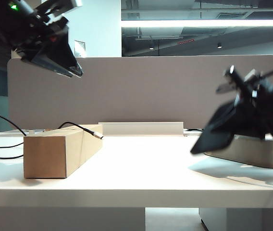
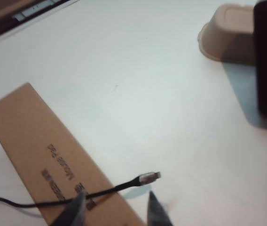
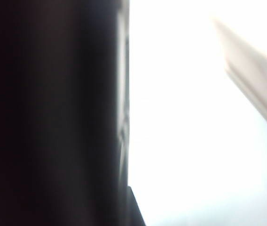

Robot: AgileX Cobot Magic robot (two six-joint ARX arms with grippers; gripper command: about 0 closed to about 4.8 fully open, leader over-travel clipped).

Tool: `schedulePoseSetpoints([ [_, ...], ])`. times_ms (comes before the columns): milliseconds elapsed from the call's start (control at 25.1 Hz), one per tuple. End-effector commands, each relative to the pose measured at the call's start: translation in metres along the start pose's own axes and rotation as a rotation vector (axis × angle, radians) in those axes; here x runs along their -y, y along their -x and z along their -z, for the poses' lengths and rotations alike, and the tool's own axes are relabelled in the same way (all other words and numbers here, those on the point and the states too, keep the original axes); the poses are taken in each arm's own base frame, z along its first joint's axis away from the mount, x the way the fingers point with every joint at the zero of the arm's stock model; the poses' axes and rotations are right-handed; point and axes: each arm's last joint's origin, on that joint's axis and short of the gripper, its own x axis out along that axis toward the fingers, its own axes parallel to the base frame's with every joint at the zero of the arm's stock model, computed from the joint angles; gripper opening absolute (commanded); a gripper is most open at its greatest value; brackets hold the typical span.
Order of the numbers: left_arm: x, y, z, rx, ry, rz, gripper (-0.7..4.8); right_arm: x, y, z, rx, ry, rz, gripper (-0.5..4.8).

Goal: Pick up the charging cable and the phone, plug the charging cable into the charging port on the phone, and finally place them back on the table.

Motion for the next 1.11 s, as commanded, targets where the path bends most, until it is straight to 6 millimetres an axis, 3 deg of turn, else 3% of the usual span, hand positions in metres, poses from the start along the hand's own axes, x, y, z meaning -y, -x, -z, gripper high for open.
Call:
schedulePoseSetpoints([
  [40, 0.01, -0.005, -0.008, 0.005, -0.173, -0.051, 1.56, -0.023, 0.013, -0.014, 0.082, 0.109, -0.089, -0.08],
  [199, 0.021, -0.024, -0.014, -0.016, -0.306, 0.003, 1.56, -0.047, 0.039, -0.02, 0.115, 0.206, -0.128, -0.08],
  [676, 0.008, -0.069, -0.03, -0.306, -0.531, 0.083, 1.63, -0.083, 0.095, -0.016, 0.175, 0.396, -0.13, -0.08],
  [756, 0.006, -0.077, -0.037, -0.368, -0.597, 0.136, 1.9, -0.09, 0.106, -0.013, 0.192, 0.406, -0.138, -0.08],
  [1114, 0.014, -0.104, -0.042, -0.537, -0.911, 0.245, 1.93, -0.089, 0.114, -0.006, 0.147, 0.402, -0.107, -0.08],
])
